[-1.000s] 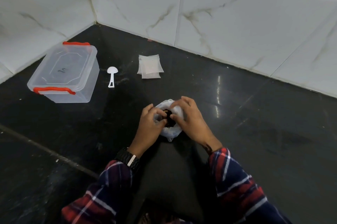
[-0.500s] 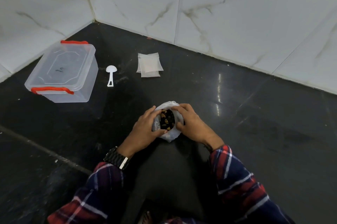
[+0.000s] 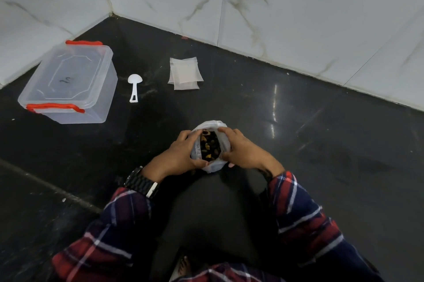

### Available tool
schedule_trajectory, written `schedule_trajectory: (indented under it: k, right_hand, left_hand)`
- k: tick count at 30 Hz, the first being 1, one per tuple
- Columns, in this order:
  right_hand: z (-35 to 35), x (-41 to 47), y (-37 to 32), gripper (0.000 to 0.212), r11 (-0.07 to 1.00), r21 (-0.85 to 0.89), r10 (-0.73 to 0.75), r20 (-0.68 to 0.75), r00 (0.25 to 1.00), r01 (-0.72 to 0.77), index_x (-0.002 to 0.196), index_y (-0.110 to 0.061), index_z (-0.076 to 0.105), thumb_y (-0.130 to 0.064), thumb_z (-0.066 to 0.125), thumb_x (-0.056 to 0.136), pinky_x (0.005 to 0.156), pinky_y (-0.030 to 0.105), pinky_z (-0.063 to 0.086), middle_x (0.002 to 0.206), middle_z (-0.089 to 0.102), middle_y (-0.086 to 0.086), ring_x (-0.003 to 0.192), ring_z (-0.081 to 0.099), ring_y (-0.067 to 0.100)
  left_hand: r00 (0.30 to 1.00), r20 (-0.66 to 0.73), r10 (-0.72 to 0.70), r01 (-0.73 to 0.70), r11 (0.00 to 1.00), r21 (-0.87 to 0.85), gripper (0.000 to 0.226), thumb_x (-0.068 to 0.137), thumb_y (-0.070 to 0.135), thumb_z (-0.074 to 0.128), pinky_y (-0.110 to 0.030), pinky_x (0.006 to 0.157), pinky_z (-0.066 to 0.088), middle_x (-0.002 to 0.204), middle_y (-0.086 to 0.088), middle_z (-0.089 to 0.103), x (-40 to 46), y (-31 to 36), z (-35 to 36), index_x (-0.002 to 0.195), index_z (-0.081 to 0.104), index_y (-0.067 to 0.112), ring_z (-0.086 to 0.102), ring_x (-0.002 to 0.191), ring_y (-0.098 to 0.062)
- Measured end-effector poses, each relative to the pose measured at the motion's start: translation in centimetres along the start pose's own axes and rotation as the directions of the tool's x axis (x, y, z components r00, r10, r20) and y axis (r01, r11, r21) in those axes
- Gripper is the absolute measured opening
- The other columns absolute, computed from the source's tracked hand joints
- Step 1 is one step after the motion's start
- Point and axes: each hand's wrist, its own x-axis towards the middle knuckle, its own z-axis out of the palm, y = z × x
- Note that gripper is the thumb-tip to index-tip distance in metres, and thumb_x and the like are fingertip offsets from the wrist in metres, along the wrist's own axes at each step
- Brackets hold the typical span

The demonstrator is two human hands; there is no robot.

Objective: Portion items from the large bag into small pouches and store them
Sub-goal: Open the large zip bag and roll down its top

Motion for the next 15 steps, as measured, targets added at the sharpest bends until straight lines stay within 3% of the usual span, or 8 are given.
schedule_trajectory:
  k: [3,8,10,12,15]
  right_hand:
    - [-1.2,0.5,-0.3,0.075,1.0,-0.018,-0.018,-0.04,0.999,0.017,0.149,-0.024,0.018,-0.003,0.057,0.088,0.096,0.036,0.05,0.138,0.03,0.004,0.12,0.046,0.026]
    - [-4.4,1.5,0.0,0.072,0.998,-0.059,-0.024,-0.162,0.986,0.015,0.148,-0.023,0.023,0.003,0.051,0.087,0.099,0.027,0.039,0.137,0.031,0.005,0.128,0.039,0.025]
    - [-5.7,2.1,0.3,0.07,0.997,-0.077,-0.025,-0.197,0.98,0.01,0.148,-0.023,0.026,0.004,0.05,0.087,0.094,0.023,0.036,0.136,0.033,0.006,0.127,0.039,0.025]
    - [-6.8,3.0,0.6,0.069,0.995,-0.098,-0.025,-0.228,0.973,0.003,0.146,-0.024,0.029,0.005,0.049,0.087,0.091,0.022,0.034,0.134,0.034,0.007,0.126,0.04,0.026]
    - [-7.8,4.5,1.4,0.069,0.99,-0.138,-0.018,-0.249,0.968,-0.017,0.145,-0.024,0.032,0.005,0.05,0.086,0.091,0.023,0.035,0.131,0.035,0.008,0.123,0.042,0.026]
  left_hand:
    - [1.0,0.008,0.013,-0.013,0.998,-0.055,0.094,0.084,0.026,0.069,-0.019,0.098,0.029,0.151,0.002,0.01,0.9,1.2,-0.6,0.153,0.004,0.023,0.028,0.136,-0.016]
    - [0.994,-0.078,0.075,-0.083,0.99,-0.111,0.093,0.084,0.017,0.068,-0.015,0.097,0.025,0.15,-0.003,0.01,3.6,4.1,-0.9,0.151,0.005,0.02,0.028,0.137,-0.018]
    - [0.991,-0.095,0.09,-0.1,0.99,-0.1,0.093,0.083,0.02,0.069,-0.021,0.104,0.026,0.151,-0.005,0.011,5.0,5.3,-1.1,0.151,0.006,0.02,0.027,0.138,-0.022]
    - [0.992,-0.108,0.068,-0.069,0.998,-0.01,0.094,0.082,0.029,0.07,-0.036,0.111,0.027,0.153,-0.006,0.011,6.4,6.2,-1.2,0.151,0.006,0.022,0.025,0.139,-0.03]
    - [0.986,-0.165,0.011,0.018,0.984,0.175,0.095,0.082,0.045,0.067,-0.049,0.109,0.023,0.157,-0.002,0.008,8.3,6.5,-1.1,0.151,0.005,0.027,0.021,0.139,-0.034]
